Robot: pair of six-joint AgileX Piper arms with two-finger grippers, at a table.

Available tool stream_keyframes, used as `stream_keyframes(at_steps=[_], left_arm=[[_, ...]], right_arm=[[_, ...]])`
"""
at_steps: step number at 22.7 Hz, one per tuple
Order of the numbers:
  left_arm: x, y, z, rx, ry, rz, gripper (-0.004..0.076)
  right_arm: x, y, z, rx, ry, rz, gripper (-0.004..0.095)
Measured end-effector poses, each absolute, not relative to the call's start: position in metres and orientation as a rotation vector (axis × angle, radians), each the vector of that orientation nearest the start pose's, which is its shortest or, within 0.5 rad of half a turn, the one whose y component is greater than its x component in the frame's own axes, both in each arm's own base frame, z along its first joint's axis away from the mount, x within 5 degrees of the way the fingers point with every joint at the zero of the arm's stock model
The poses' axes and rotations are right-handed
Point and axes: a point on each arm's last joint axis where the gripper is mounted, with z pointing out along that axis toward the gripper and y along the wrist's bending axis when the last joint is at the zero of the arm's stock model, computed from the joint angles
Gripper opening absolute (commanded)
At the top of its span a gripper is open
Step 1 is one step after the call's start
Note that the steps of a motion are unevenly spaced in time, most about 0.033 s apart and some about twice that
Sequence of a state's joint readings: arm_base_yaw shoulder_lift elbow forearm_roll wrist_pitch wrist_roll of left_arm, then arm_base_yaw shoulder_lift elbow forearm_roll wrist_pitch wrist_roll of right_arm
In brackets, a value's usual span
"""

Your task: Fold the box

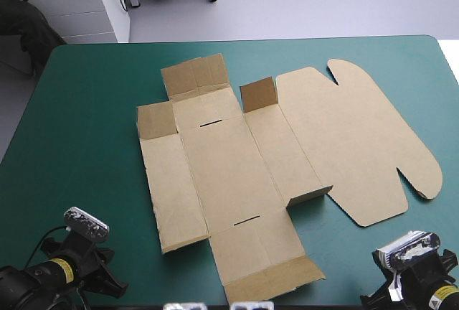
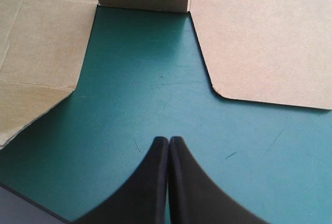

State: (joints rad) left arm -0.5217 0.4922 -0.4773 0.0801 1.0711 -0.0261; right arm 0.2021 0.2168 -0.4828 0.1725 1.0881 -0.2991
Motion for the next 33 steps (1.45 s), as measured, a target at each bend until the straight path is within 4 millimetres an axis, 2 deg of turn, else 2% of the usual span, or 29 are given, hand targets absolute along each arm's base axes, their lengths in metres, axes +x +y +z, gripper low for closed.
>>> stream_keyframes(at_steps=[9, 11, 12, 18, 21, 23, 27, 31, 33], left_arm=[[0.061, -0.028, 0.256, 0.650, 2.480, -0.108, 0.0009], [0.061, -0.030, 0.270, 0.624, 2.444, -0.156, 0.0009], [0.061, -0.033, 0.287, 0.601, 2.399, -0.213, 0.0009], [0.054, -0.038, 0.346, 0.536, 2.204, -0.390, 0.0018], [0.056, -0.046, 0.358, 0.565, 2.156, -0.484, 0.0018], [0.067, -0.060, 0.358, 0.626, 2.165, -0.548, 0.0018], [0.121, -0.095, 0.335, 0.748, 2.283, -0.528, 0.0018], [0.143, -0.106, 0.324, 0.762, 2.335, -0.537, 0.0018], [0.150, -0.101, 0.322, 0.720, 2.356, -0.546, 0.0018]], right_arm=[[0.024, 0.019, 0.269, -0.555, 2.227, 0.167, -0.0019], [0.024, 0.019, 0.269, -0.555, 2.227, 0.167, -0.0019], [0.024, 0.019, 0.269, -0.555, 2.227, 0.167, -0.0019], [0.024, 0.019, 0.269, -0.556, 2.227, 0.166, -0.0019], [0.024, 0.019, 0.269, -0.556, 2.227, 0.166, -0.0019], [0.024, 0.019, 0.269, -0.556, 2.227, 0.166, -0.0019], [0.024, 0.019, 0.269, -0.556, 2.227, 0.166, -0.0019], [0.024, 0.019, 0.269, -0.556, 2.227, 0.165, -0.0019], [0.024, 0.019, 0.269, -0.556, 2.227, 0.165, -0.0019]])
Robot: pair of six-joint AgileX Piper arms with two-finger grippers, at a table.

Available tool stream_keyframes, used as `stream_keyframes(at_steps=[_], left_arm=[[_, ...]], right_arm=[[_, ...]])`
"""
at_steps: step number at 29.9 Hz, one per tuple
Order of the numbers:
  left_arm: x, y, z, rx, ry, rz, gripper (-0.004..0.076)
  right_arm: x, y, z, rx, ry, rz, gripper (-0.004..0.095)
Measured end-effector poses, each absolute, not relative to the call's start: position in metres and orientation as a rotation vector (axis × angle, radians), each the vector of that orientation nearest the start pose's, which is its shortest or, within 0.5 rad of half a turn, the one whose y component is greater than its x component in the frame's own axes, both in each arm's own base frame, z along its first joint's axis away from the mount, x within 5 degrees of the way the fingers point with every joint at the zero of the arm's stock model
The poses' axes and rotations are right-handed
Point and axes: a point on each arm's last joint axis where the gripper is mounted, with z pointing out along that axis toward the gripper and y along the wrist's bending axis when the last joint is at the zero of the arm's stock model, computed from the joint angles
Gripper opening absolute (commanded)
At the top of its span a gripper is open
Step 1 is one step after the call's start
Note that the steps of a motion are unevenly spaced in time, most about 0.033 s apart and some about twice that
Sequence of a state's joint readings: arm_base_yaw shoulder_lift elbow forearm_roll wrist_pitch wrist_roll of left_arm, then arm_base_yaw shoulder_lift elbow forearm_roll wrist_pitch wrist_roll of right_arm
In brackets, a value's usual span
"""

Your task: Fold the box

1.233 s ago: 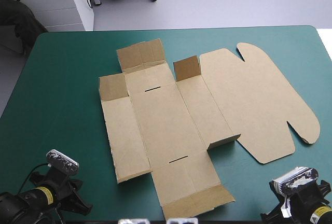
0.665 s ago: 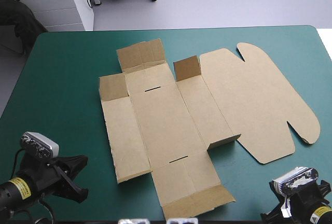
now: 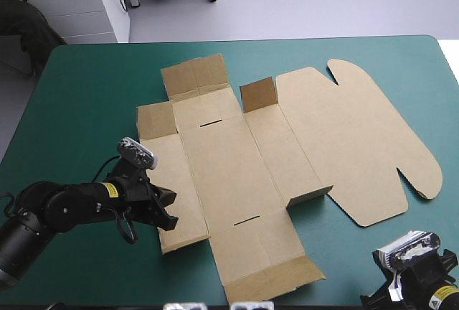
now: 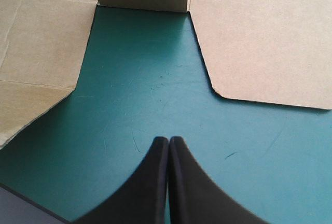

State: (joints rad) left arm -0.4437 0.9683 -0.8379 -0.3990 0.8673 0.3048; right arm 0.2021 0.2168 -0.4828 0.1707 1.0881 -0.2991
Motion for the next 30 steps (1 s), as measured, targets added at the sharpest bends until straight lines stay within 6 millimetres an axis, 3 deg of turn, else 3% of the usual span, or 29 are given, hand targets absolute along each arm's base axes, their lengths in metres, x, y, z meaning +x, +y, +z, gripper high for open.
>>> stream_keyframes(at_steps=[4, 10, 16, 19, 25, 27, 30], left_arm=[[0.154, -0.078, 0.325, 0.616, 2.387, -0.535, 0.0018], [0.144, -0.042, 0.334, 0.448, 2.398, -0.532, 0.0018], [0.124, -0.028, 0.337, 0.312, 2.343, -0.617, 0.0018], [0.113, -0.029, 0.326, 0.274, 2.339, -0.651, 0.0011], [0.092, -0.034, 0.284, 0.116, 2.381, -0.688, 0.0035], [0.088, -0.033, 0.272, 0.037, 2.366, -0.660, 0.0091], [0.086, -0.030, 0.259, -0.069, 2.355, -0.637, 0.0257]], right_arm=[[0.024, 0.019, 0.269, -0.556, 2.227, 0.165, -0.0019], [0.024, 0.019, 0.269, -0.556, 2.227, 0.165, -0.0019], [0.024, 0.019, 0.269, -0.556, 2.227, 0.165, -0.0019], [0.024, 0.019, 0.269, -0.556, 2.227, 0.165, -0.0019], [0.024, 0.019, 0.269, -0.556, 2.227, 0.165, -0.0019], [0.024, 0.019, 0.269, -0.556, 2.227, 0.165, -0.0019], [0.024, 0.019, 0.269, -0.556, 2.227, 0.165, -0.0019]])
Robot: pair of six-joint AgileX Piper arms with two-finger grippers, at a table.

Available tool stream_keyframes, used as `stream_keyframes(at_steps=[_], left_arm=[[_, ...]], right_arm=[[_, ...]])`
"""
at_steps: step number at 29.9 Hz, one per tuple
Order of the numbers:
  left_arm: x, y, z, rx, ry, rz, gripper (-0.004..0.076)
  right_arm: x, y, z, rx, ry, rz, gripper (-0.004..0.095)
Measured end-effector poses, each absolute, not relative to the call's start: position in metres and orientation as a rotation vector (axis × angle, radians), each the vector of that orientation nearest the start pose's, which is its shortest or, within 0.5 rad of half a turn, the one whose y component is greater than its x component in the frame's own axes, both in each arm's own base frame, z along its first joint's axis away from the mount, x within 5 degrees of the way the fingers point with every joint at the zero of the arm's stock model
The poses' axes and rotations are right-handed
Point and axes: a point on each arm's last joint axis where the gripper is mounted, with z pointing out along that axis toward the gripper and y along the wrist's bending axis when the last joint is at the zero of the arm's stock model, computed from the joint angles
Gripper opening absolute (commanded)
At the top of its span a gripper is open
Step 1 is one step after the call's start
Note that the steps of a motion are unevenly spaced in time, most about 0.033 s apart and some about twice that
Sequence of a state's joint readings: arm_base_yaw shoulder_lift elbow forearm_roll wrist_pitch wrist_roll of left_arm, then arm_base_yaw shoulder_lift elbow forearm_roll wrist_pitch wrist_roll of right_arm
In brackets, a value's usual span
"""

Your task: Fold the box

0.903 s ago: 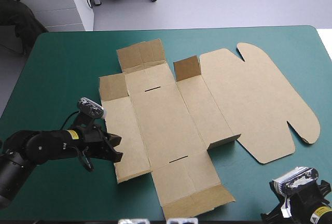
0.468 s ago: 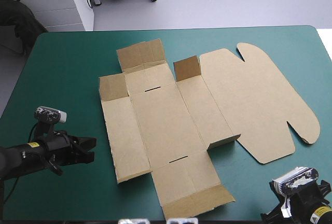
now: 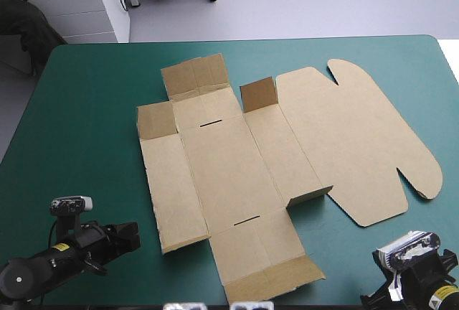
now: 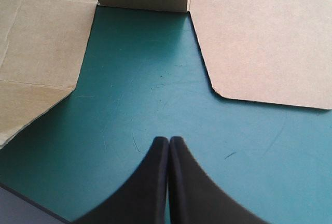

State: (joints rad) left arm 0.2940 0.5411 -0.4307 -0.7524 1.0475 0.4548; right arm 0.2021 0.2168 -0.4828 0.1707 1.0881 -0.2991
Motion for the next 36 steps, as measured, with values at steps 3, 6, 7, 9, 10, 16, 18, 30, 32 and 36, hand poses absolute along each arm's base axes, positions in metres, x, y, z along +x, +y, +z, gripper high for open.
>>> stream_keyframes(at_steps=[3, 6, 7, 9, 10, 16, 18, 30, 32, 36], left_arm=[[0.085, -0.030, 0.249, -0.121, 2.367, -0.649, 0.0494], [0.087, -0.029, 0.248, -0.146, 2.350, -0.639, 0.0645], [0.088, -0.028, 0.248, -0.154, 2.340, -0.631, 0.0669], [0.089, -0.027, 0.249, -0.165, 2.324, -0.620, 0.0674], [0.089, -0.027, 0.249, -0.166, 2.321, -0.620, 0.0674], [0.093, -0.027, 0.246, -0.186, 2.362, -0.664, 0.0674], [0.097, -0.026, 0.243, -0.211, 2.390, -0.683, 0.0674], [0.147, -0.022, 0.211, -0.343, 2.528, -0.999, 0.0674], [0.152, -0.021, 0.205, -0.359, 2.547, -1.022, 0.0674], [0.155, -0.020, 0.199, -0.365, 2.578, -1.029, 0.0674]], right_arm=[[0.024, 0.019, 0.269, -0.556, 2.227, 0.165, -0.0019], [0.024, 0.019, 0.269, -0.556, 2.227, 0.165, -0.0019], [0.024, 0.019, 0.269, -0.556, 2.227, 0.165, -0.0019], [0.024, 0.019, 0.269, -0.556, 2.227, 0.165, -0.0019], [0.024, 0.019, 0.269, -0.556, 2.227, 0.165, -0.0019], [0.024, 0.019, 0.269, -0.556, 2.227, 0.165, -0.0019], [0.024, 0.019, 0.269, -0.556, 2.227, 0.165, -0.0019], [0.024, 0.019, 0.269, -0.560, 2.225, 0.163, -0.0019], [0.024, 0.019, 0.269, -0.560, 2.225, 0.164, -0.0019], [0.024, 0.019, 0.269, -0.560, 2.225, 0.165, -0.0019]])
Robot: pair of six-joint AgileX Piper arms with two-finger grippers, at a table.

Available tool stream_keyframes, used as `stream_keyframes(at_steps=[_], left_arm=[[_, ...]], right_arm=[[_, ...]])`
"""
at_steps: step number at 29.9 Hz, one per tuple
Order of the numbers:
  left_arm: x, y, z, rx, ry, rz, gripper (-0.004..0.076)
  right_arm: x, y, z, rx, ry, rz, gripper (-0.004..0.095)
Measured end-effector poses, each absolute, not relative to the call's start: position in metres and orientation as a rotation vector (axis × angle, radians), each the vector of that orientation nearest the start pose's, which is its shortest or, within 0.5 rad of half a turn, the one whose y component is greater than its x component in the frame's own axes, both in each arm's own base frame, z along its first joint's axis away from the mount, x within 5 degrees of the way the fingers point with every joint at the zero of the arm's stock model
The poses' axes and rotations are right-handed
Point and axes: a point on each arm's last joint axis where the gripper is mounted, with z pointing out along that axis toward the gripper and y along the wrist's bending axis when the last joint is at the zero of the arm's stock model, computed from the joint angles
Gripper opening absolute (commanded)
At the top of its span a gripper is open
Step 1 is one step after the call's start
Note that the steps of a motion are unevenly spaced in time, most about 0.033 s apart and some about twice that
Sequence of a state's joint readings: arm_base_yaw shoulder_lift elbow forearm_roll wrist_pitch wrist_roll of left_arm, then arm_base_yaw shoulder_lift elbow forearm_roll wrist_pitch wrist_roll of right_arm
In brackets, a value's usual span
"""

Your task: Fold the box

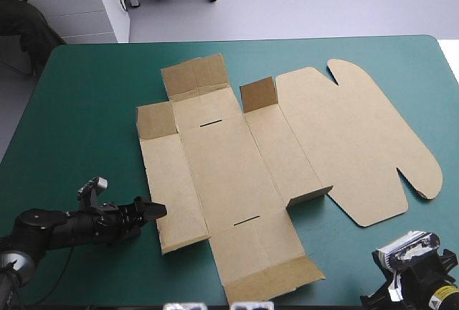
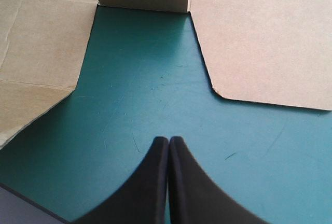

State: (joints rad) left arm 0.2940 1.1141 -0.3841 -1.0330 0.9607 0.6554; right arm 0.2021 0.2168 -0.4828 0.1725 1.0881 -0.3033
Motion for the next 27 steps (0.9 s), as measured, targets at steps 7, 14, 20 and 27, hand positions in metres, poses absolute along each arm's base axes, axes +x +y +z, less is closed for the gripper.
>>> stream_keyframes(at_steps=[7, 14, 20, 27], left_arm=[[0.156, -0.020, 0.198, -0.371, 2.574, -1.031, 0.0674], [0.158, -0.019, 0.198, -0.387, 2.561, -1.016, 0.0674], [0.159, -0.018, 0.198, -0.418, 2.546, -1.004, 0.0674], [0.168, -0.017, 0.193, -0.479, 2.546, -1.071, 0.0674]], right_arm=[[0.024, 0.019, 0.269, -0.560, 2.225, 0.165, -0.0019], [0.024, 0.019, 0.269, -0.561, 2.225, 0.165, -0.0019], [0.024, 0.019, 0.269, -0.563, 2.225, 0.164, -0.0019], [0.024, 0.019, 0.269, -0.562, 2.224, 0.164, -0.0019]])
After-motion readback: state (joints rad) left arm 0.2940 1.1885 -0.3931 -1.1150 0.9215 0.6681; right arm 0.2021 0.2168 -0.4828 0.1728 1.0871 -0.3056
